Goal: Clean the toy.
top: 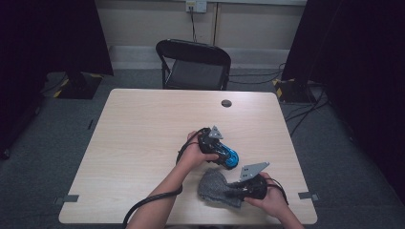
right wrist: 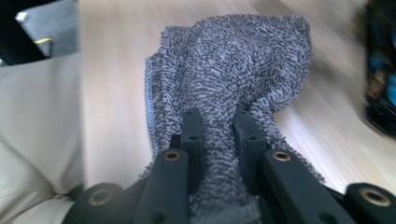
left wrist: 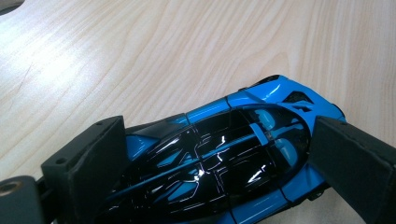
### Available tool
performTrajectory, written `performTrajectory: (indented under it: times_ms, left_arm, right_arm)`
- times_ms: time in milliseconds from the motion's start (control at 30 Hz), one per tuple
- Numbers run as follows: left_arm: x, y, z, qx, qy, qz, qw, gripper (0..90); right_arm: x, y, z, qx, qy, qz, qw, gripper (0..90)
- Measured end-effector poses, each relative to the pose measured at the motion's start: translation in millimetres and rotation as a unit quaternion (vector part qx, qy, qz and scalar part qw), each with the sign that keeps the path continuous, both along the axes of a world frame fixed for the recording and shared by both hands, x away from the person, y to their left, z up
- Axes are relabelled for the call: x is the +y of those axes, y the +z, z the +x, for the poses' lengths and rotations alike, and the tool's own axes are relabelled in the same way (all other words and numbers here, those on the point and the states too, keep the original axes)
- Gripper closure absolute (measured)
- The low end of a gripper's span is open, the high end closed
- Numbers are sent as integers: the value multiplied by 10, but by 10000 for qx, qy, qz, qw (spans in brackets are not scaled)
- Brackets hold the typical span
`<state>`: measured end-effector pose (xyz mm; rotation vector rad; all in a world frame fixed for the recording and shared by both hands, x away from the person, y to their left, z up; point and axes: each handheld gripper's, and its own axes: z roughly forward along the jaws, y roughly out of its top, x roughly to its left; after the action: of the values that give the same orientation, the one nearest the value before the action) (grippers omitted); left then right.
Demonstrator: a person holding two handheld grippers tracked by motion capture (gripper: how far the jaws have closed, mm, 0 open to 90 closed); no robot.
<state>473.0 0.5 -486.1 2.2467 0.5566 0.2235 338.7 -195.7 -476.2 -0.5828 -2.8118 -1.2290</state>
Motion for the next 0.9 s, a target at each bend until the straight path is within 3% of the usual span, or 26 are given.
performTrajectory:
  times_ms: [467,900]
  left_arm:
    - [2,-5,0,-28,-22,-21,10000,44]
    - [4,-4,0,-27,-30,-17,10000,45]
  right_arm:
    - [-327,-58,227,102,-806,-174,9965,771]
    - [-453,-68,285,232,-1031,-123,9943,770]
